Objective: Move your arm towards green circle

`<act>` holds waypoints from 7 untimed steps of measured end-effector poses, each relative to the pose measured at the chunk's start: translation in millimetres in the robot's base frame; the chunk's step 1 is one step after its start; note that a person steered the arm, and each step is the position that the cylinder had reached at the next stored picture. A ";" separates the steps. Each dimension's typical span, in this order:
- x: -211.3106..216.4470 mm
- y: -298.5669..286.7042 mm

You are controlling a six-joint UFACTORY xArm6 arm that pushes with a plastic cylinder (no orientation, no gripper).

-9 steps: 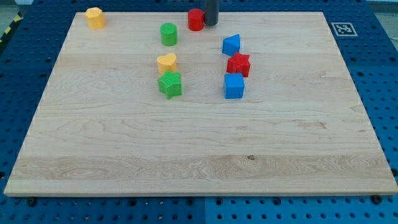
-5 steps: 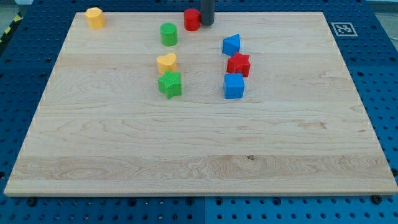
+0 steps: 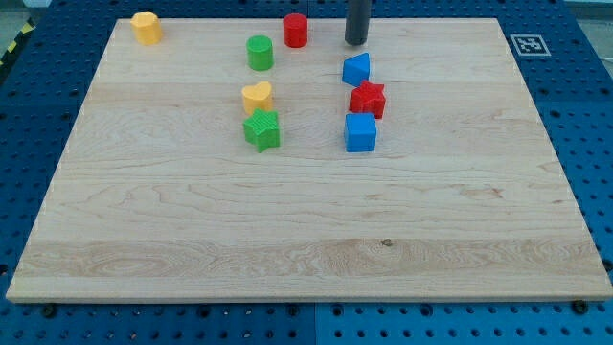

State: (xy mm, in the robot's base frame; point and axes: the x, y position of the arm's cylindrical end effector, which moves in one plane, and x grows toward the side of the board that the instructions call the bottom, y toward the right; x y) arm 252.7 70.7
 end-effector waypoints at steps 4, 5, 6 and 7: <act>14.9 -24.5; 28.6 -46.2; 47.9 -78.8; 66.6 -120.3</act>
